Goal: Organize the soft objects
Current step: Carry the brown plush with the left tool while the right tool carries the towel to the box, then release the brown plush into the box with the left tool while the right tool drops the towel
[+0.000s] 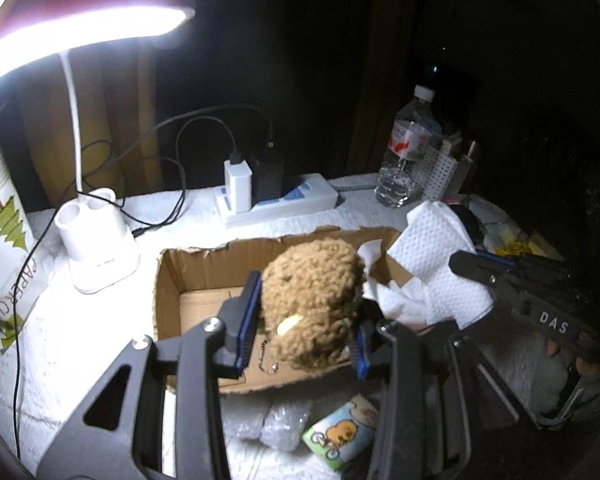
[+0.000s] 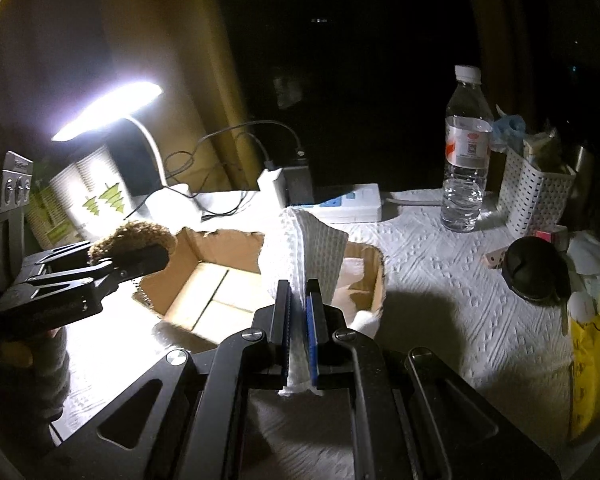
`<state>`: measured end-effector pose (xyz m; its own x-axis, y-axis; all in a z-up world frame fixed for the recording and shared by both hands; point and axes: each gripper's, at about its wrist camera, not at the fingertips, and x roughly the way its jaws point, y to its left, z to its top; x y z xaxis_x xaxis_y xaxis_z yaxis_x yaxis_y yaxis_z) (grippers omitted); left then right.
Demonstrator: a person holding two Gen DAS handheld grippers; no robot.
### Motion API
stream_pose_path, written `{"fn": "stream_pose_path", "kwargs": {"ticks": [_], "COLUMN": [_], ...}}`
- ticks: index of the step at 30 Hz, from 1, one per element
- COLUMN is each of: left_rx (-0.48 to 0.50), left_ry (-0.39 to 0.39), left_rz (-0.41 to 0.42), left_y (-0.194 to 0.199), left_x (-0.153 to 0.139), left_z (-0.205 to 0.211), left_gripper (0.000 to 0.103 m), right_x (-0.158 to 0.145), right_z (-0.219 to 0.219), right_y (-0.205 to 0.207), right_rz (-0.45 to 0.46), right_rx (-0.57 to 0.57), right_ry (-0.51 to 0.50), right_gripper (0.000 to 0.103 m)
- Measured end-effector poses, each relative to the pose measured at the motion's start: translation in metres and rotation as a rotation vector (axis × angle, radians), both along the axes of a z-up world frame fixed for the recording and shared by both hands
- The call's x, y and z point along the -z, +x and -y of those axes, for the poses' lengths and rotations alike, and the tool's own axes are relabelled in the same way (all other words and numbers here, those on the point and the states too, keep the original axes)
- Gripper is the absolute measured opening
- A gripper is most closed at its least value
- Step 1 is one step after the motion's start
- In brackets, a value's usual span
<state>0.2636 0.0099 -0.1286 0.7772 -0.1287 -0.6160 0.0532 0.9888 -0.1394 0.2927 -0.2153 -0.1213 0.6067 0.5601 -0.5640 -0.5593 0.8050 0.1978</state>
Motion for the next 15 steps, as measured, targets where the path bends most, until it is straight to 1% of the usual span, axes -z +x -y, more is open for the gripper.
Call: {"fn": "stream_pose_path", "kwargs": {"ticks": [5,11,15], "left_rx": [-0.003,-0.004,-0.005], "left_ry": [0.003,0.024,0.034], "left_rz": [-0.042,-0.091,-0.123], "left_y": [0.017,0.036,0.046], "left_x": [0.015,0.034,0.046], "left_z": [-0.001,0.002,0.003], "left_gripper": [0.039,0.040,0.041], "right_x": [0.010,0.025,0.035], "right_z": [-0.004,-0.017,-0.030], "right_y": [0.018,0.031,0.035], "right_rz": [-0.016,-0.017,-0.031], "right_rx": [0.006,0.014,-0.004], "right_ry": [-0.012,-0.069,-0.121], "right_gripper": [0.008,0.008,0.008]}}
